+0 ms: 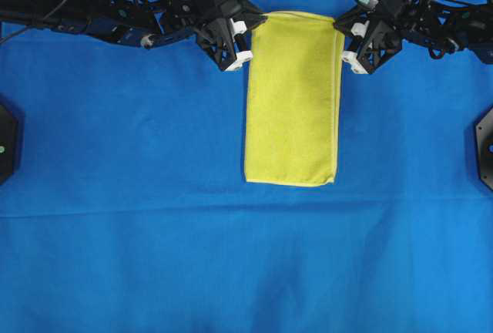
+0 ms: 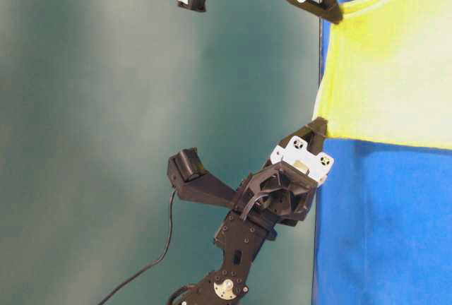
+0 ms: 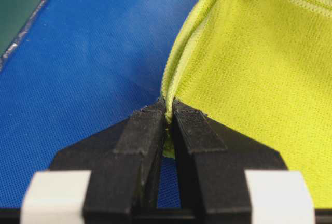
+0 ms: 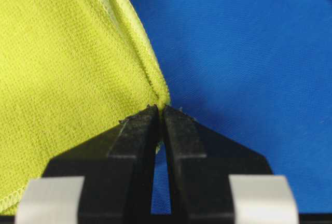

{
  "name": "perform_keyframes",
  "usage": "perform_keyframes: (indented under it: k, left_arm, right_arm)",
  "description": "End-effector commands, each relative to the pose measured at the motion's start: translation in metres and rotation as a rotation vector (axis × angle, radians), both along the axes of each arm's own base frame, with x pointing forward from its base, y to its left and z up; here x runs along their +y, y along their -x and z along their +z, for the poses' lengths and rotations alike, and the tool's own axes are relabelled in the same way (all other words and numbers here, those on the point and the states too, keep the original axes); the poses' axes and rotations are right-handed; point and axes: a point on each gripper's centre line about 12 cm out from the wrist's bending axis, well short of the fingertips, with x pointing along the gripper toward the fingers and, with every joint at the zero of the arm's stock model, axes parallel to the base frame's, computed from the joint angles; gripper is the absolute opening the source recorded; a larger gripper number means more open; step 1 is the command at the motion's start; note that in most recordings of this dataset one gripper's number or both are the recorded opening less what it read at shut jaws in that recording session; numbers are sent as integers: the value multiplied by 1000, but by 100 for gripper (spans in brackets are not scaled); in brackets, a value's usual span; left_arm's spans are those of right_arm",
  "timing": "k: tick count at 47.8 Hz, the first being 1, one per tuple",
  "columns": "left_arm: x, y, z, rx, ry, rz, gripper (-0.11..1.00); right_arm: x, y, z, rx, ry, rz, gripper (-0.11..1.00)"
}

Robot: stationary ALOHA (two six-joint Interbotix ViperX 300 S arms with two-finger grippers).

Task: Fold a vertical towel.
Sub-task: 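Close both grippers on the towel's top left and right corners, then lift the top edge and carry it down toward the bottom edge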

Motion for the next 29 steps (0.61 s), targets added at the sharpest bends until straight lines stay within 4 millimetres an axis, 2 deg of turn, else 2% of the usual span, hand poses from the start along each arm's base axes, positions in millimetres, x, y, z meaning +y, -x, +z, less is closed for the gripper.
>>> perform_keyframes:
  k: [1,9,17,21,29]
  left_arm:
    - [5,-2,16,-33,-16,7,4]
    - [3,2,23,-27,-15,6,4]
    - [-1,6,41,-49,-29,-1,4]
    - [-7,9,50,-57,-35,-12,4]
    - [-29,14,66,-55,-32,-53,4]
  right_arm:
    - [-6,-4,12,-22,24,-1,6]
    - [-8,-6,20,-26,28,-2,6]
    - [-4,-1,42,-51,45,-4,6]
    - [3,3,54,-62,51,4,6]
    - [29,8,76,-92,61,56,6]
